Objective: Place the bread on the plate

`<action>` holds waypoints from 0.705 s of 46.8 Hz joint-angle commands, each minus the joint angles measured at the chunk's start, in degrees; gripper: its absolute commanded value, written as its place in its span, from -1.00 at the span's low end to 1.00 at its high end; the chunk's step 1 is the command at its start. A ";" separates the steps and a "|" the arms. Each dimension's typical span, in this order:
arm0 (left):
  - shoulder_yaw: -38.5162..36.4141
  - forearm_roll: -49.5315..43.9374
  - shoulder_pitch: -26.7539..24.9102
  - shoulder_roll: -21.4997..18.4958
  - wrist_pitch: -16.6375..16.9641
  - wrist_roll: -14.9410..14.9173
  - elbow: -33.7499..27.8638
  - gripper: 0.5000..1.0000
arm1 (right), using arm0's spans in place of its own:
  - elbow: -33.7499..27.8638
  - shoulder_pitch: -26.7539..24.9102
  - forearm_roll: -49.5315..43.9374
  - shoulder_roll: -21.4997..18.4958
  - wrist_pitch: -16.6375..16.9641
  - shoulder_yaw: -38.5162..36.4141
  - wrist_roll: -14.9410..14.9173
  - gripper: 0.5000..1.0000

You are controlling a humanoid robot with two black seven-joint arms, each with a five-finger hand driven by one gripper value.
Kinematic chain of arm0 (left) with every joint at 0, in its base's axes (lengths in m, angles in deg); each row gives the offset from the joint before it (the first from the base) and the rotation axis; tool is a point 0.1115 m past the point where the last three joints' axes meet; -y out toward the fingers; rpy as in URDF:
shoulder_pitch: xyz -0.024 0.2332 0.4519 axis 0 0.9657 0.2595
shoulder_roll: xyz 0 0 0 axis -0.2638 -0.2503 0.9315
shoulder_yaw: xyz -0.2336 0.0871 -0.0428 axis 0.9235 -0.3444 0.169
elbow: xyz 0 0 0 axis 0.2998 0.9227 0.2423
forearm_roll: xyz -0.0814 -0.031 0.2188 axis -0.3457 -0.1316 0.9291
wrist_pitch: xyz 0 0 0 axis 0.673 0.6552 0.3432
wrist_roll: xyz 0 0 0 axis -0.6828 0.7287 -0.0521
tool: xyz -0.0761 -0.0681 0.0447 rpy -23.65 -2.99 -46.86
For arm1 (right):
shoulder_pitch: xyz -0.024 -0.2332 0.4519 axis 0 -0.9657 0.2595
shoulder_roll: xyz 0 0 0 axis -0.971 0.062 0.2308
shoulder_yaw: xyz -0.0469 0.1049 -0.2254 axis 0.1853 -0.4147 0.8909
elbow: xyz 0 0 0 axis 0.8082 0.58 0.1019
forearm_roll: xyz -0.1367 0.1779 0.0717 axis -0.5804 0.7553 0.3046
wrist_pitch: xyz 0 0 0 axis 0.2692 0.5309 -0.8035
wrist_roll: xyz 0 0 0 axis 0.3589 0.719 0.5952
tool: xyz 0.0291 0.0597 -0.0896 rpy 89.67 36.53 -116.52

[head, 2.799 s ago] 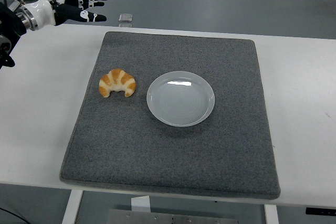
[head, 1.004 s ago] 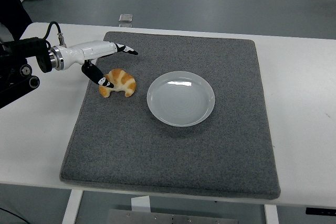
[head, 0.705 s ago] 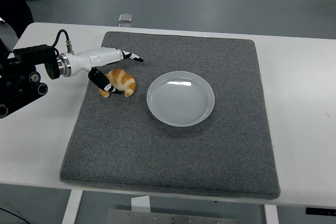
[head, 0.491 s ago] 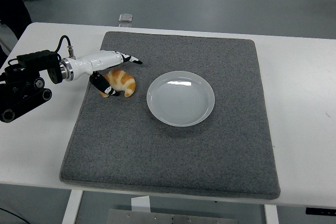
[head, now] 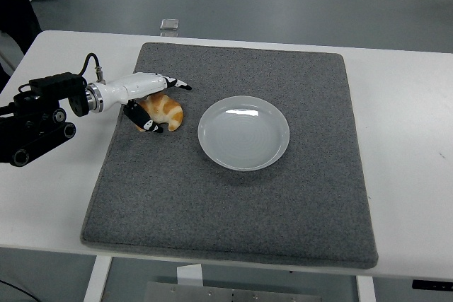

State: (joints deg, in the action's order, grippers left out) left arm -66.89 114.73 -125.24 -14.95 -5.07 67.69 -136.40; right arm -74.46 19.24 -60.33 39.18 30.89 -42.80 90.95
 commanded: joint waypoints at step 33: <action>-0.52 -0.17 -0.17 -0.62 -0.01 0.17 -1.82 -1.00 | 0.00 0.04 0.00 0.00 0.00 0.00 0.00 0.81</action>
State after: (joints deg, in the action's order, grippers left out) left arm -67.39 114.81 -125.24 -15.48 -5.12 67.87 -137.99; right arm -74.46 19.26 -60.33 39.18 30.89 -42.80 90.95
